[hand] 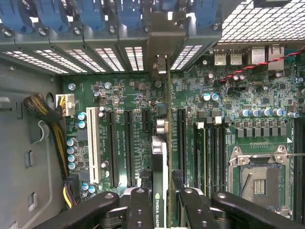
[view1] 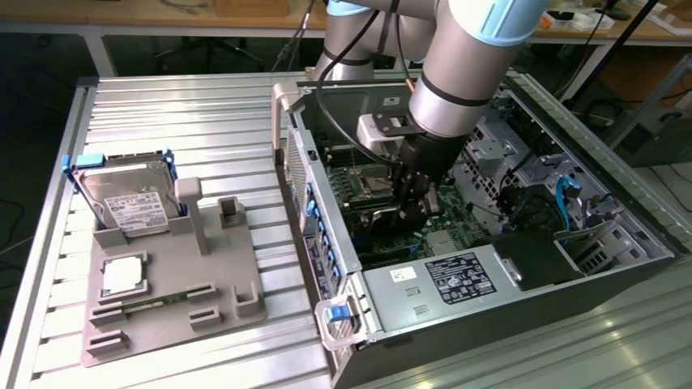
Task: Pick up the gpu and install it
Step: 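Insert the gpu into the slot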
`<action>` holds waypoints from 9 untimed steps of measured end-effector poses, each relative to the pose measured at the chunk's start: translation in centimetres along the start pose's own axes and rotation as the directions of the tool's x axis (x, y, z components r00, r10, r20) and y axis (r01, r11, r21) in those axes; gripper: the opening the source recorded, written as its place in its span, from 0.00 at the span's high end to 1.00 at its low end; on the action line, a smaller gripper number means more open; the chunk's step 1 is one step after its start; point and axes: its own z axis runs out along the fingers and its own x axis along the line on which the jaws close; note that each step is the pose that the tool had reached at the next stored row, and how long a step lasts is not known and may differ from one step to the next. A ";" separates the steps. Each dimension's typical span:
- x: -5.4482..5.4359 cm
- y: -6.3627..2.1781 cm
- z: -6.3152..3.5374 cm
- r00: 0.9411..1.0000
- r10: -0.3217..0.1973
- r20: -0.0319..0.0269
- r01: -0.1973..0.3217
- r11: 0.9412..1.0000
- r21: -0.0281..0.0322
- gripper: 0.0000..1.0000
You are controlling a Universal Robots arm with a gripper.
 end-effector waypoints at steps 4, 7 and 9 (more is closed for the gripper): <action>-0.2 0.00 0.00 1.000 0.000 0.000 0.000 1.000 0.000 0.73; -0.3 0.01 0.00 1.000 0.000 0.000 0.000 1.000 0.000 0.73; -0.1 0.02 0.00 1.000 0.000 0.001 0.000 1.000 0.000 0.73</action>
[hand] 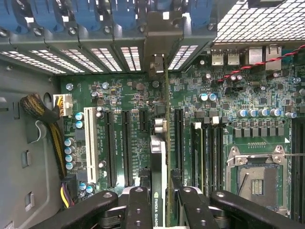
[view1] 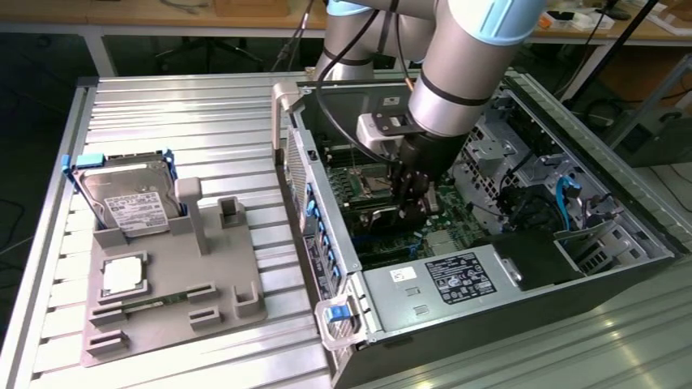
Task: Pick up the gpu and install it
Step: 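Insert the gpu into the slot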
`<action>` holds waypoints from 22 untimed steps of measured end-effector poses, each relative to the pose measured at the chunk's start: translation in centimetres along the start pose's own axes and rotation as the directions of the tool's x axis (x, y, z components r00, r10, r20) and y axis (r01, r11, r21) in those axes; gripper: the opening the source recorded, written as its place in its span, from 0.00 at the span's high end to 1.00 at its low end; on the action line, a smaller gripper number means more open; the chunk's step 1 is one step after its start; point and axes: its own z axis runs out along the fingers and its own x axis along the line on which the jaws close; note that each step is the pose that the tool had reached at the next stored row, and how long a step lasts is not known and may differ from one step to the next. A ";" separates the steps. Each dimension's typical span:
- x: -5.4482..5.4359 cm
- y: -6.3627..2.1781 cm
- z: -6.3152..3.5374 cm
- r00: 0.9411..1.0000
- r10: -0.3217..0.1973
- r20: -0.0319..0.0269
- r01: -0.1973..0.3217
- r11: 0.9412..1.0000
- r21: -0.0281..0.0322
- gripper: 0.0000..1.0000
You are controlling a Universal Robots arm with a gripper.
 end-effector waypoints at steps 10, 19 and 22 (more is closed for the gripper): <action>0.0 0.06 -0.09 1.000 0.000 0.002 0.000 1.000 0.000 0.73; 0.0 0.07 0.35 1.000 0.000 0.003 0.000 1.000 0.000 0.73; 0.0 0.08 0.29 1.000 0.000 0.004 0.000 1.000 0.000 0.73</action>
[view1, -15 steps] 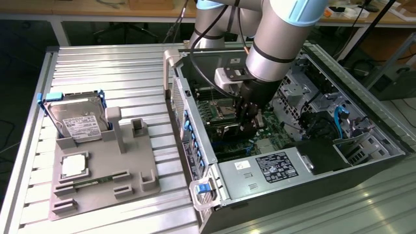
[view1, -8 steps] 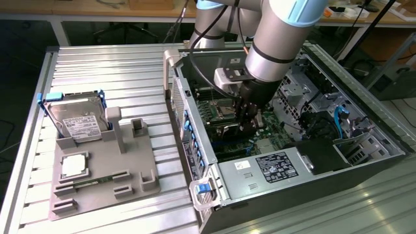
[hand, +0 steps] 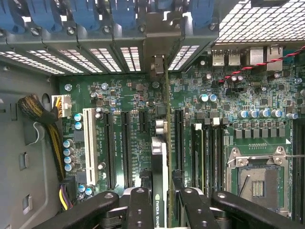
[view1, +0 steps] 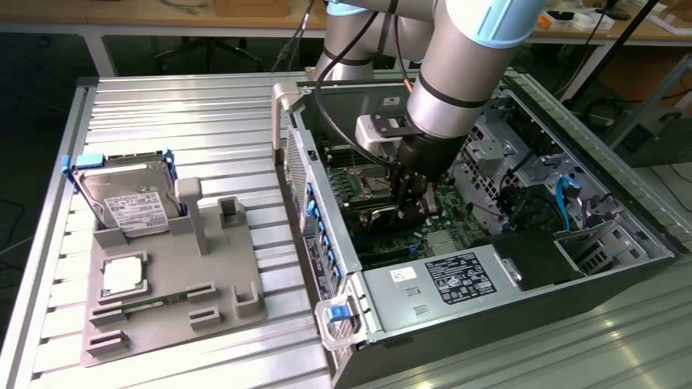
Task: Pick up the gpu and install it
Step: 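Insert the gpu into the slot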
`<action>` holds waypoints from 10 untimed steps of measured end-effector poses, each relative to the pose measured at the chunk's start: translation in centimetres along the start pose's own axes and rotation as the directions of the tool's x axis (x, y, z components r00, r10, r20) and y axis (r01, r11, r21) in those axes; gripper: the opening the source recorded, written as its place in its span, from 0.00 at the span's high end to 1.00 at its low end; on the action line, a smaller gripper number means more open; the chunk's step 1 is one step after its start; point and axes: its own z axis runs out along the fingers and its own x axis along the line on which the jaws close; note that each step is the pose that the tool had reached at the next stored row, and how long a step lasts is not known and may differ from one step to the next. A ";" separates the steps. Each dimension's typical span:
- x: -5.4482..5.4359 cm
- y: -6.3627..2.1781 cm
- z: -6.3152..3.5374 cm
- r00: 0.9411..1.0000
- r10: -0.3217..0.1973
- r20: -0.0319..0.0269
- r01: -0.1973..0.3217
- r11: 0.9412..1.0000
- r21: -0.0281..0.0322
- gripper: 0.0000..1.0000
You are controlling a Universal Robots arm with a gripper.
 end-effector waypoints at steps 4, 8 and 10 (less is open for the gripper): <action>0.0 0.01 -0.22 1.000 0.000 0.000 0.000 1.000 -0.001 0.73; 0.0 0.02 -0.22 1.000 0.000 0.000 0.000 1.000 -0.001 0.73; 0.0 0.04 -0.21 1.000 0.001 -0.001 -0.001 1.000 -0.002 0.73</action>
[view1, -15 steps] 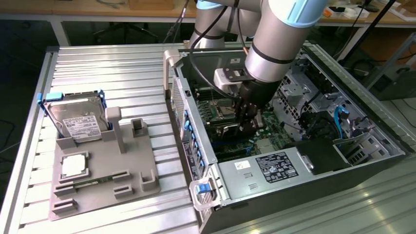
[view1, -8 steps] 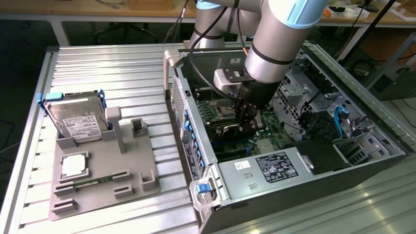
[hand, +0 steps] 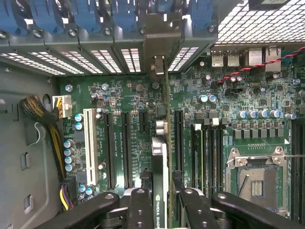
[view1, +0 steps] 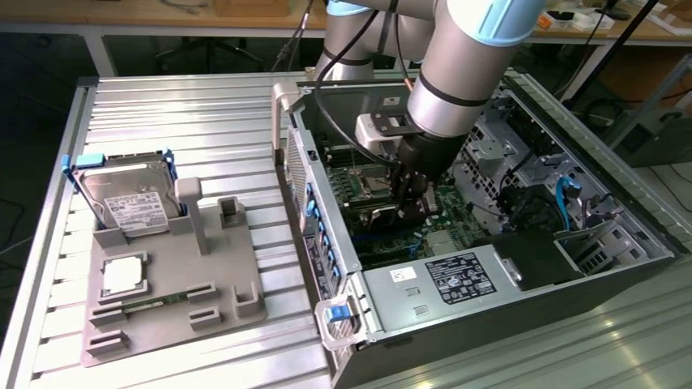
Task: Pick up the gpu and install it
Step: 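Insert the gpu into the slot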
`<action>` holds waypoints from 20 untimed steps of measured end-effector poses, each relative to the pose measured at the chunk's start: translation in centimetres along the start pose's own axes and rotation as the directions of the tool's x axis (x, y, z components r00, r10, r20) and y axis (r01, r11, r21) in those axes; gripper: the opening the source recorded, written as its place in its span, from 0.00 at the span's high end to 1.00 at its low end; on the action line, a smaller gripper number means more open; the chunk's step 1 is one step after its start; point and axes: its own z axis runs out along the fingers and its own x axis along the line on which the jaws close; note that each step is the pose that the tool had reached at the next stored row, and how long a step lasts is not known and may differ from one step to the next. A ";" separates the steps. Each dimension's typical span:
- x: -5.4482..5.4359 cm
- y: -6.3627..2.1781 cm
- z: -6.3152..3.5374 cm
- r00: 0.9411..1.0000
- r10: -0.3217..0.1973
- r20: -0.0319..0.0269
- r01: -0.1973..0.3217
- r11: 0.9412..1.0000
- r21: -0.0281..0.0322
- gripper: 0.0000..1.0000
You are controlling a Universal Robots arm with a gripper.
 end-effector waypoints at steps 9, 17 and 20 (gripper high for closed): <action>0.0 -0.26 0.02 1.000 0.001 0.000 -0.001 1.000 -0.003 0.73; 0.0 -0.30 0.06 1.000 0.005 0.000 -0.005 1.000 -0.023 0.73; 0.0 -0.34 0.06 1.000 0.006 0.000 -0.006 1.000 -0.024 0.73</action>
